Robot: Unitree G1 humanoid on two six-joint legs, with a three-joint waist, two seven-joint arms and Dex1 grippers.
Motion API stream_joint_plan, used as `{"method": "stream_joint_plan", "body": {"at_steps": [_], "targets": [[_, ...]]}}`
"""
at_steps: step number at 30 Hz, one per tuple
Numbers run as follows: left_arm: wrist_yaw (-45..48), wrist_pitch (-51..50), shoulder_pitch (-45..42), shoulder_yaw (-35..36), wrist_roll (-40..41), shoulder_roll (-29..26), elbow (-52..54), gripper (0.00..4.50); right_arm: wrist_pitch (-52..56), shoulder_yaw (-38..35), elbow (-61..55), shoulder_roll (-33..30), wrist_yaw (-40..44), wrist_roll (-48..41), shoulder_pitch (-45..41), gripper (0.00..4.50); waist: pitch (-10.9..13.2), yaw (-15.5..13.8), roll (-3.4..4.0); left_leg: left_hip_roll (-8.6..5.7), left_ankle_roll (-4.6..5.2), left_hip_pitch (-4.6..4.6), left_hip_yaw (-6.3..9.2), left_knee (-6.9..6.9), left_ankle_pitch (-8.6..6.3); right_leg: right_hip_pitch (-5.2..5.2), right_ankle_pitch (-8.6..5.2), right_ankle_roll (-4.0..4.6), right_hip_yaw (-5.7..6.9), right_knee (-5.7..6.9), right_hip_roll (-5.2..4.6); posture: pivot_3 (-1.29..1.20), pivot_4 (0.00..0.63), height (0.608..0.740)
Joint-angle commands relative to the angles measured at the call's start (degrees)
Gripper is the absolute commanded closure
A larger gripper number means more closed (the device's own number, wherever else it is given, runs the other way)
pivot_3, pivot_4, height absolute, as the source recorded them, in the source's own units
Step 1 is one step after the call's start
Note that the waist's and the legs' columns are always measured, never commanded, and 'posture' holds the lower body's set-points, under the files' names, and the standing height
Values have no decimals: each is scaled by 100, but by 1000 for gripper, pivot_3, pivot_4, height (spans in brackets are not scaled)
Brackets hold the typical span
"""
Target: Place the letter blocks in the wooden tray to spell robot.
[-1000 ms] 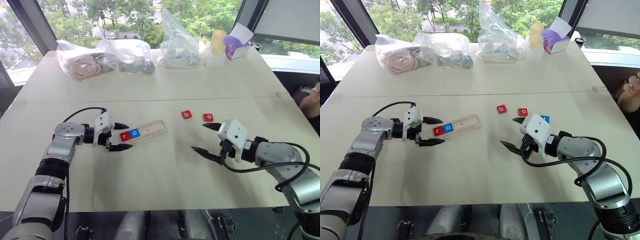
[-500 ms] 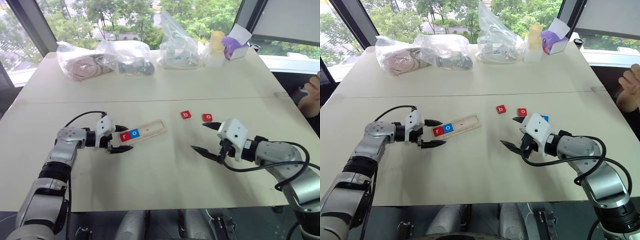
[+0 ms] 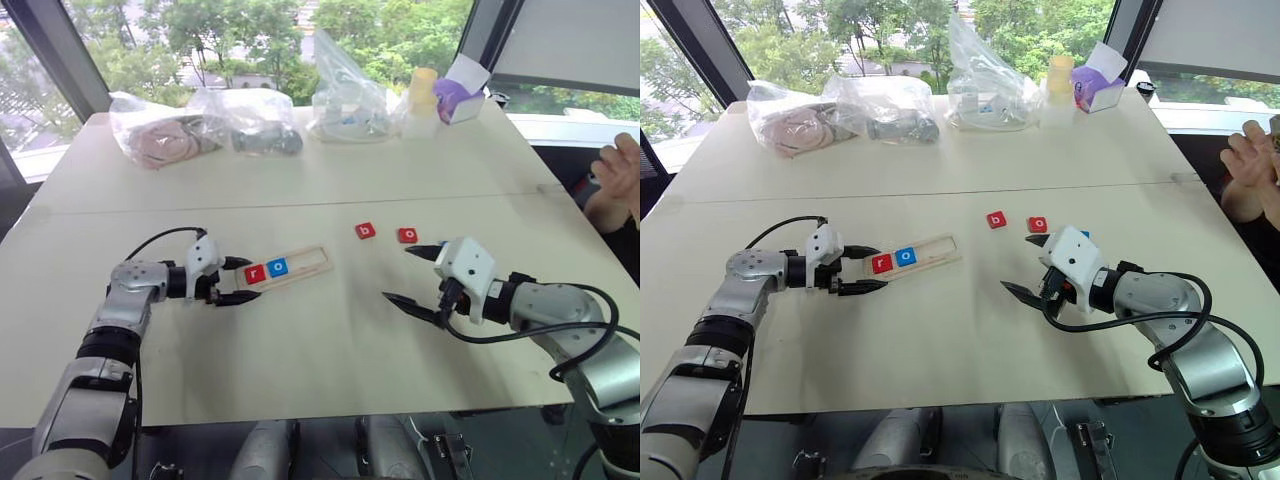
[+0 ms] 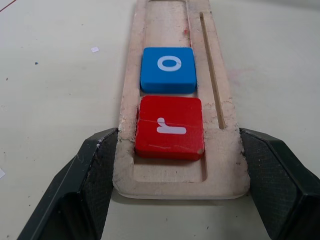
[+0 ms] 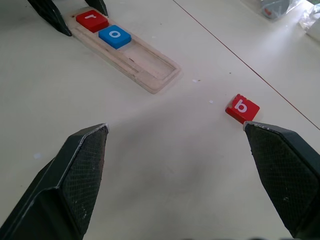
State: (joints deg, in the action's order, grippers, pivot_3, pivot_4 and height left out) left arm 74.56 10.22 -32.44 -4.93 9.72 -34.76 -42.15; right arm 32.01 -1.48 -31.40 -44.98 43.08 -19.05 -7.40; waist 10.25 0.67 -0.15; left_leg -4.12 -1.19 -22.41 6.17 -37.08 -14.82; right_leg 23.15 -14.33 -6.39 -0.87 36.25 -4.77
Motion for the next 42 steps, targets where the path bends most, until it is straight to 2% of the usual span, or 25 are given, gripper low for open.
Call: {"method": "stream_joint_plan", "body": {"at_steps": [1, 8, 14, 19, 26, 31, 42], "targets": [[41, 89, 128, -153, -300, -28, -375, 1367, -28, -106, -257, -65, -3, -9, -93, 0, -2, 5, 1, 0, 0, 0, 0, 0, 0, 0, 0, 0, 0, 0, 1, 0, 150, 740], [324, 271, 293, -370, -240, 213, 167, 1367, -16, -149, -264, -110, 22, -19, -85, 0, -7, -7, 4, -1, 0, 0, -1, 0, 0, -1, 0, 0, -3, 0, -2, 0, 150, 740], [570, 153, 673, -704, -241, 402, 1158, 1367, 5, -125, -261, -122, 6, -26, -127, 0, -8, -65, 5, -13, 9, -5, -4, 2, -5, -4, 0, -3, -1, -9, -21, 0, 150, 740], [520, -335, 967, -1002, -221, 514, 2127, 1367, 46, -106, -291, -118, -9, -31, -150, 0, -8, -142, 5, -14, 15, -6, -8, 2, -9, -4, -1, -3, -2, -15, -23, 0, 150, 740], [438, -1004, 1207, -1212, -170, 465, 3066, 1367, 172, -133, -449, -89, -68, -56, -73, 0, -8, -141, 5, -13, 16, -8, -8, 2, -10, -3, -1, -3, -2, -16, -24, 0, 150, 740], [185, -1142, 1338, -1309, -387, 350, 3436, 1367, 229, -157, -521, -89, -103, -64, -11, 0, -7, -139, 5, -13, 16, -9, -7, 2, -10, -3, -2, -2, -1, -15, -24, 0, 150, 740], [-39, -1597, 1540, -1342, -308, 197, 3905, 1367, 219, -93, -497, -67, -143, -50, -39, 0, -7, -138, 4, -12, 16, -8, -7, 2, -10, -3, -2, -2, -1, -16, -25, 0, 150, 740]]}}
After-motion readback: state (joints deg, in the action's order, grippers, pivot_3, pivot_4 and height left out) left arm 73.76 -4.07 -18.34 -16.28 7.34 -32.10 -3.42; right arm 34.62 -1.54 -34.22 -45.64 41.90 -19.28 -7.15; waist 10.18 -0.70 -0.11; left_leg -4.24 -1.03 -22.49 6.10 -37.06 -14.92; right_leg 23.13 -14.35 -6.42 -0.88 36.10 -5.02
